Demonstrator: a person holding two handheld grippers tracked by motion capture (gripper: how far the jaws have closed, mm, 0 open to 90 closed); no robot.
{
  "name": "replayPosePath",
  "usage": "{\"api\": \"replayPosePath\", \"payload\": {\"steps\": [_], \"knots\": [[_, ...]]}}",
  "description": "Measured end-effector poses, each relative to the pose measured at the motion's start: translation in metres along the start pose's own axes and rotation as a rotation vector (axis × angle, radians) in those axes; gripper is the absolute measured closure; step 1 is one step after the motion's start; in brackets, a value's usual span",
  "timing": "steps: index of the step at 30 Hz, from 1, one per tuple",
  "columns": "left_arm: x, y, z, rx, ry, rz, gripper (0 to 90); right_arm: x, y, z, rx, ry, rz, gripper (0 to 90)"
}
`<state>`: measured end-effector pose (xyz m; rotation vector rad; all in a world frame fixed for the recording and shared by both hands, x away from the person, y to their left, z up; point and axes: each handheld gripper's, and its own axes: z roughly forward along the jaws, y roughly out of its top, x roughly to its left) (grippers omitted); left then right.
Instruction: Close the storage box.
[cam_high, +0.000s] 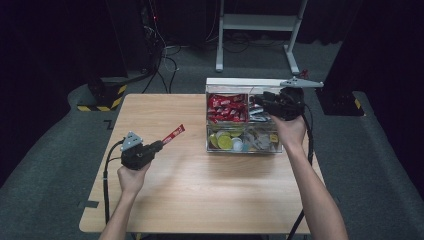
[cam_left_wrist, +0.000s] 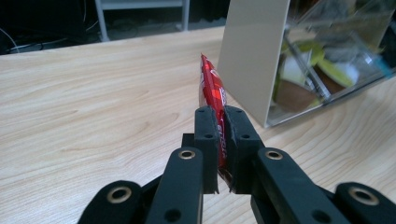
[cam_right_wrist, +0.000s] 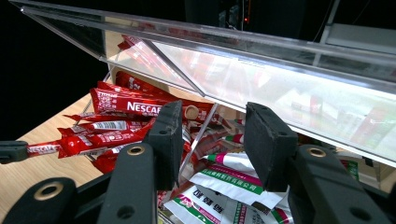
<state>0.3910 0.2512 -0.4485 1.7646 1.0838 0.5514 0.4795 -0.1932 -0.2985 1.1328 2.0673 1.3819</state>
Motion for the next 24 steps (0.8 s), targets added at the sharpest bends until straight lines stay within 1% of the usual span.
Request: {"api": "replayPosePath", "payload": {"steps": [2,5,9,10,13,15,17,19,22,24], "knots": [[-0.001,-0.001,0.005,0.006,-0.002,0.001,84.5,0.0,0.0,-0.001,-0.003,0.001,0.001,57.3],[-0.003,-0.003,0.011,0.019,0.007,0.002,84.4,0.0,0.001,-0.001,-0.002,0.0,0.001,57.2],[-0.006,-0.012,0.016,0.025,0.022,-0.001,84.3,-0.001,0.0,-0.002,-0.009,0.005,0.003,57.2],[-0.005,-0.014,0.018,0.029,0.027,0.0,84.3,-0.001,0.0,-0.002,-0.013,0.008,0.01,57.2],[-0.005,-0.021,0.021,0.04,0.029,-0.012,84.3,-0.001,0.0,-0.002,-0.014,0.009,0.002,56.8],[-0.004,-0.025,0.024,0.05,0.033,-0.01,84.2,-0.001,0.0,-0.002,-0.008,0.007,-0.001,56.4],[-0.003,-0.028,0.027,0.052,0.034,-0.021,84.1,0.0,0.0,-0.002,-0.008,0.003,-0.002,56.3],[-0.002,-0.031,0.029,0.064,0.04,-0.019,84.1,-0.001,0.0,-0.002,-0.009,0.008,0.0,56.4],[-0.002,-0.034,0.031,0.076,0.055,-0.004,84.1,0.0,0.0,-0.002,-0.009,0.005,-0.004,56.4],[-0.001,-0.037,0.034,0.076,0.058,-0.015,84.0,-0.001,0.0,-0.002,-0.01,0.009,0.0,56.4]]}}
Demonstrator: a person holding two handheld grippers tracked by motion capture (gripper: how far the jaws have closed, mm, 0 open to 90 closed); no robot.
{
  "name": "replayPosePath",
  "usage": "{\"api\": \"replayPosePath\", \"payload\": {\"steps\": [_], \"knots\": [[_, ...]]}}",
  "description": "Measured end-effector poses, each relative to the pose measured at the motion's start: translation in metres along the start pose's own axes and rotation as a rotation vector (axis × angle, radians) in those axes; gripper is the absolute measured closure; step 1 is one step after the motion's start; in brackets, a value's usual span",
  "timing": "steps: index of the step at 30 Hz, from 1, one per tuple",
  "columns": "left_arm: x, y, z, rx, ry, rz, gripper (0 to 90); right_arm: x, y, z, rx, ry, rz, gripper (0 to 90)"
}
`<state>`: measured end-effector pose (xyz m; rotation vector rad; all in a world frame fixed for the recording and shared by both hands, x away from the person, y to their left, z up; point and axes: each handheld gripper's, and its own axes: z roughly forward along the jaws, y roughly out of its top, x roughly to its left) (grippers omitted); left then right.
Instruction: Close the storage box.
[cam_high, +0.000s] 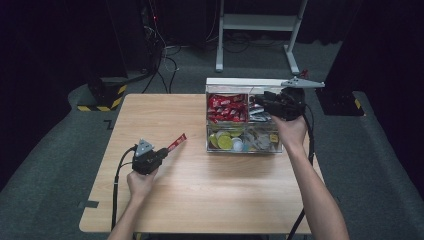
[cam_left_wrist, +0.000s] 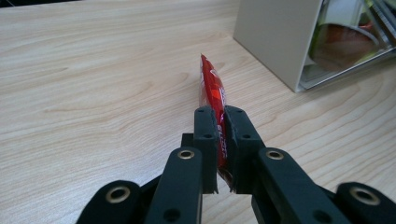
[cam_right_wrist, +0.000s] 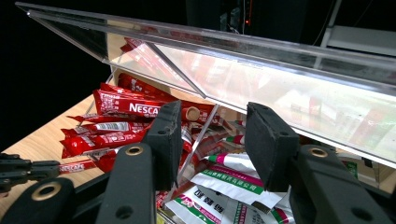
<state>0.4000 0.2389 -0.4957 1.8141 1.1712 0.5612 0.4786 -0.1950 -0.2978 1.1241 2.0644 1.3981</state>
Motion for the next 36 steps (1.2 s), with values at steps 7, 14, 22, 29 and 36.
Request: {"api": "replayPosePath", "payload": {"steps": [7,14,22,29,36], "knots": [[-0.001,-0.003,0.007,-0.003,-0.007,-0.021,84.0,0.0,0.0,-0.001,-0.001,0.005,0.006,56.3],[0.0,-0.007,0.01,0.005,0.008,-0.015,83.9,0.003,0.0,0.0,0.006,-0.019,-0.025,56.3],[-0.001,-0.011,0.014,0.034,0.009,-0.012,83.4,0.003,0.001,-0.001,0.003,-0.018,-0.017,55.9],[0.001,-0.01,0.015,0.065,0.013,-0.024,82.9,0.008,0.004,-0.004,0.021,-0.038,-0.044,55.0],[-0.002,-0.013,0.018,0.093,0.021,-0.007,82.6,0.009,0.003,0.0,0.023,-0.039,-0.048,54.8]]}}
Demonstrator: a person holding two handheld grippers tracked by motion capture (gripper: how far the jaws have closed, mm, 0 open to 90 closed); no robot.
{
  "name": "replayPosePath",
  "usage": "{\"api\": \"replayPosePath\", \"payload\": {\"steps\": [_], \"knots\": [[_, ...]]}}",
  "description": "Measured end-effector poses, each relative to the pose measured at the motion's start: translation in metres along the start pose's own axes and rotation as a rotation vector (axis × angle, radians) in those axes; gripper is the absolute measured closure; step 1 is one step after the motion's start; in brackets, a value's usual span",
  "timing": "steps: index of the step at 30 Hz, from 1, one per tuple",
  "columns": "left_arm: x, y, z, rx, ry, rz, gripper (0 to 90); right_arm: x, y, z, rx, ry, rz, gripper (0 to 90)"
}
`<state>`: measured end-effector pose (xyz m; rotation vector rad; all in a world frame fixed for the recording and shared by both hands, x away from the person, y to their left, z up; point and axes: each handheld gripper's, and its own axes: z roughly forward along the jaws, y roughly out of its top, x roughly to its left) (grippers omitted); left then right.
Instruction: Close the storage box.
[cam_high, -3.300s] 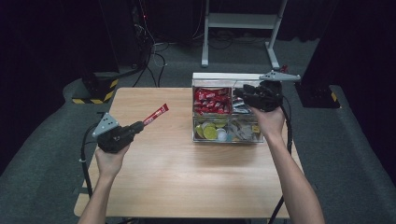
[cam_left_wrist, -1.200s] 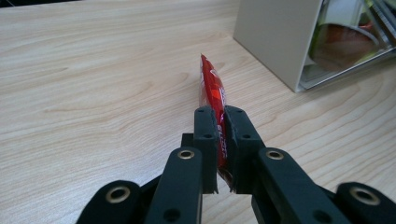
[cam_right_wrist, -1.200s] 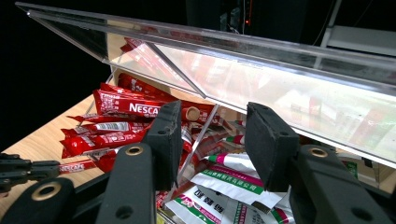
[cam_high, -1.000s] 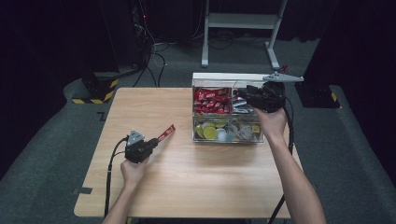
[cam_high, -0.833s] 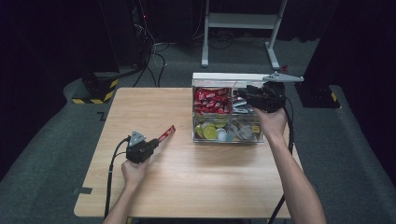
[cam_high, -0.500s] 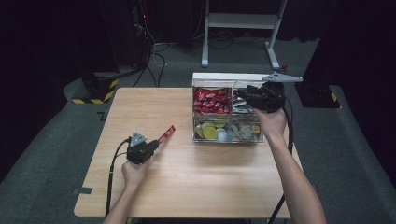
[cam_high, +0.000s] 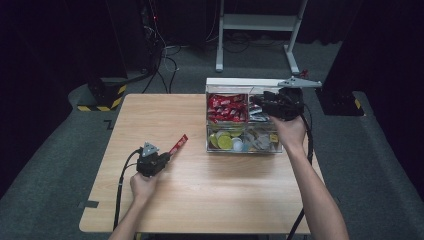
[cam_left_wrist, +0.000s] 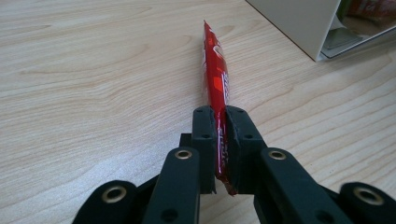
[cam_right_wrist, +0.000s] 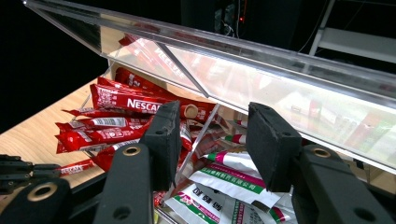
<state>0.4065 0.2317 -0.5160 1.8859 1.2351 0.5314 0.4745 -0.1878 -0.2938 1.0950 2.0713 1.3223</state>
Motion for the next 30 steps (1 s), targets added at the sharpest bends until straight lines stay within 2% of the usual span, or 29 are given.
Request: {"api": "replayPosePath", "payload": {"steps": [3,8,10,11,14,18,23,27,30], "knots": [[0.0,-0.001,0.004,0.009,0.008,0.007,82.9,0.0,0.0,-0.001,-0.004,0.002,-0.007,55.0],[-0.003,-0.002,0.007,0.016,0.002,-0.008,82.6,-0.002,0.003,-0.004,0.006,0.011,0.009,55.5],[-0.005,-0.004,0.012,0.033,-0.007,-0.017,81.5,-0.001,0.003,-0.006,0.002,0.005,0.001,55.3],[-0.006,-0.004,0.013,0.049,-0.005,-0.015,79.9,0.0,0.002,-0.006,-0.001,0.001,-0.002,55.3],[-0.006,-0.004,0.011,0.046,-0.004,0.004,75.1,-0.001,0.003,-0.007,0.001,0.006,0.006,55.4],[-0.005,-0.005,0.01,0.057,-0.034,-0.016,60.8,0.0,0.004,-0.007,0.008,-0.001,0.003,55.0],[-0.004,-0.011,0.0,0.042,-0.038,-0.034,48.0,0.0,0.003,-0.011,0.009,-0.01,-0.011,54.6],[0.002,-0.015,-0.016,0.027,-0.041,-0.014,43.4,0.0,0.002,-0.013,0.021,-0.019,-0.021,54.3],[0.009,-0.02,-0.027,0.0,-0.037,-0.023,42.5,0.003,0.001,-0.015,0.019,-0.022,-0.03,54.1]]}}
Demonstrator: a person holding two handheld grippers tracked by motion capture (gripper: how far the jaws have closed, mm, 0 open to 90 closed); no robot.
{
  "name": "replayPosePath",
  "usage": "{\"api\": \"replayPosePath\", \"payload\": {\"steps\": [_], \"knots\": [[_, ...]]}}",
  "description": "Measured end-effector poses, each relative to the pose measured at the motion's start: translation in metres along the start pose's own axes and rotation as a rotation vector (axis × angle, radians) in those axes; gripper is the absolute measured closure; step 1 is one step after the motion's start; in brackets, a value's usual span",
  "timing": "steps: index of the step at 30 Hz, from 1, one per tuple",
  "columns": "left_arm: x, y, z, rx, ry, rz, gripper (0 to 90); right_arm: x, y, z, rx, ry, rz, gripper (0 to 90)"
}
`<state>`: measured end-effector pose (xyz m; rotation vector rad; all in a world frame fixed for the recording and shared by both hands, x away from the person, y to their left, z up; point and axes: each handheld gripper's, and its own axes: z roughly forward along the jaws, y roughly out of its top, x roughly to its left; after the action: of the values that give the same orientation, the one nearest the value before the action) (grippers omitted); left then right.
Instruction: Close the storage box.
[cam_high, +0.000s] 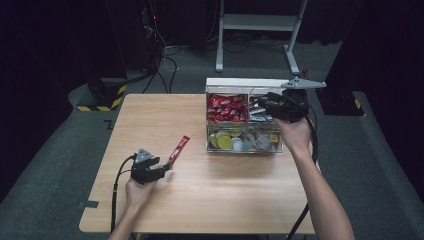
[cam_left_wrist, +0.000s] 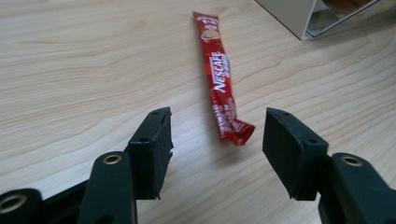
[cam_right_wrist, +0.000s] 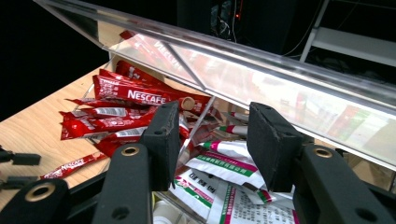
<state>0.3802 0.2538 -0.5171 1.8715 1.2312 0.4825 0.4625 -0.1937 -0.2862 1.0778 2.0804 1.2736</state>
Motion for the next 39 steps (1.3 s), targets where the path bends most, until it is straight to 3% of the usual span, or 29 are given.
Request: {"api": "replayPosePath", "payload": {"steps": [2,6,10,17,39], "knots": [[0.008,-0.004,-0.004,0.005,0.052,0.016,42.5,0.002,-0.001,0.001,0.007,-0.001,-0.001,54.1],[0.023,-0.014,-0.008,0.025,0.144,-0.018,42.7,0.004,-0.001,0.005,0.029,-0.008,-0.01,54.0],[0.028,-0.016,-0.01,0.05,0.186,-0.032,42.1,0.007,-0.003,0.007,0.035,0.008,0.0,54.1],[0.027,-0.015,-0.007,0.069,0.209,-0.015,39.1,0.009,-0.012,0.006,0.024,0.024,-0.001,53.7],[0.027,-0.015,-0.007,0.074,0.197,-0.003,36.8,0.01,-0.031,-0.009,-0.013,0.061,0.01,53.8]]}}
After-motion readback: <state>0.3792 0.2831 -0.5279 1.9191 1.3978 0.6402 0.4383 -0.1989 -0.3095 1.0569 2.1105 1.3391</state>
